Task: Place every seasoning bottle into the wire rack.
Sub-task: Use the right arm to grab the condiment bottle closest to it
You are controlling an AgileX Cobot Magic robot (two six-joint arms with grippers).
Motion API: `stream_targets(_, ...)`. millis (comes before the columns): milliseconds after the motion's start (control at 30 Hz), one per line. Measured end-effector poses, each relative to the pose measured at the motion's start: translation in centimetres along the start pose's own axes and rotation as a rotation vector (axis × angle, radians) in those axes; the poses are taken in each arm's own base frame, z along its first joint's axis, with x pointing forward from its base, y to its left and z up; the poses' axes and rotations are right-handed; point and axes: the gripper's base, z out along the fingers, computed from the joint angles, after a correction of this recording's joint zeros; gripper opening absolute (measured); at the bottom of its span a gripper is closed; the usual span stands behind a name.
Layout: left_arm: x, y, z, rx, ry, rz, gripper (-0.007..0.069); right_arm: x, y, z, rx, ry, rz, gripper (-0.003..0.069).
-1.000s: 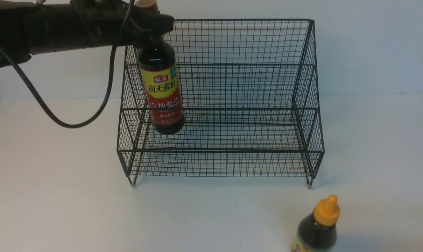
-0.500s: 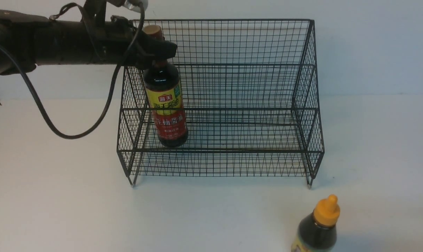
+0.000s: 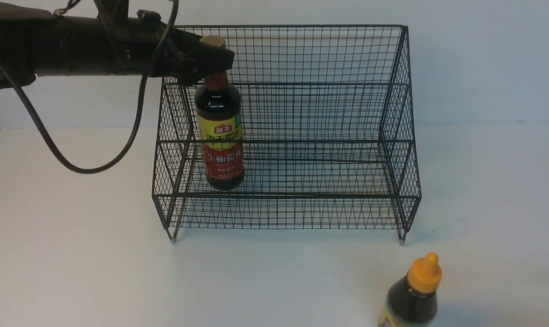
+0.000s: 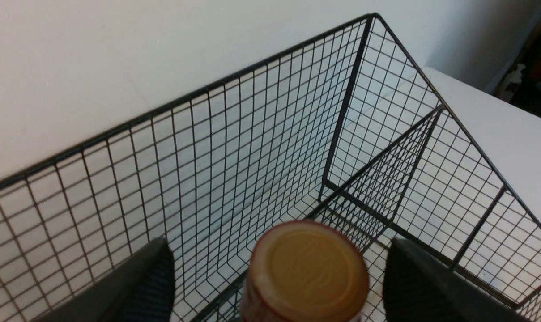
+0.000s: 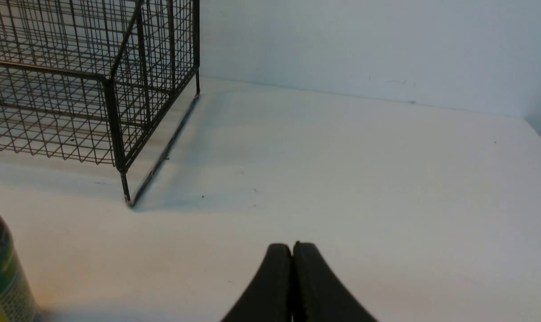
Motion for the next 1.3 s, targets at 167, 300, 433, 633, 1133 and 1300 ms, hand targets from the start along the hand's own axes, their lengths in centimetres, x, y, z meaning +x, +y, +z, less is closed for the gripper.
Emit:
stream_targets(167, -1.8, -1.1, -1.5, -0.009, -0.039, 0.041, 0.0598, 0.0, 0.0, 0.0, 0.000, 0.000, 0.000, -0.0015)
stream_targets(300, -3.7, -2.2, -3.6, -0.027, -0.084, 0.055, 0.0571, 0.0, 0.0, 0.0, 0.000, 0.000, 0.000, -0.0015)
stream_targets(433, -5.3, -3.3, -6.6, -0.060, -0.089, 0.049, 0.0444, 0.0, 0.0, 0.0, 0.000, 0.000, 0.000, -0.0015)
stream_targets(633, -6.5, -6.3, -12.5, -0.119, 0.053, 0.039, 0.0110, 0.0, 0.0, 0.0, 0.000, 0.000, 0.000, -0.0015)
stream_targets(1133, -2.6, -16.5, -21.6, -0.230, 0.312, 0.001, -0.0005, 0.0, 0.0, 0.0, 0.000, 0.000, 0.000, -0.0015)
stream_targets(1300, 2.1, -20.4, -22.9, -0.217, 0.232, 0.012, -0.0005, 0.0, 0.0, 0.0, 0.000, 0.000, 0.000, -0.0015)
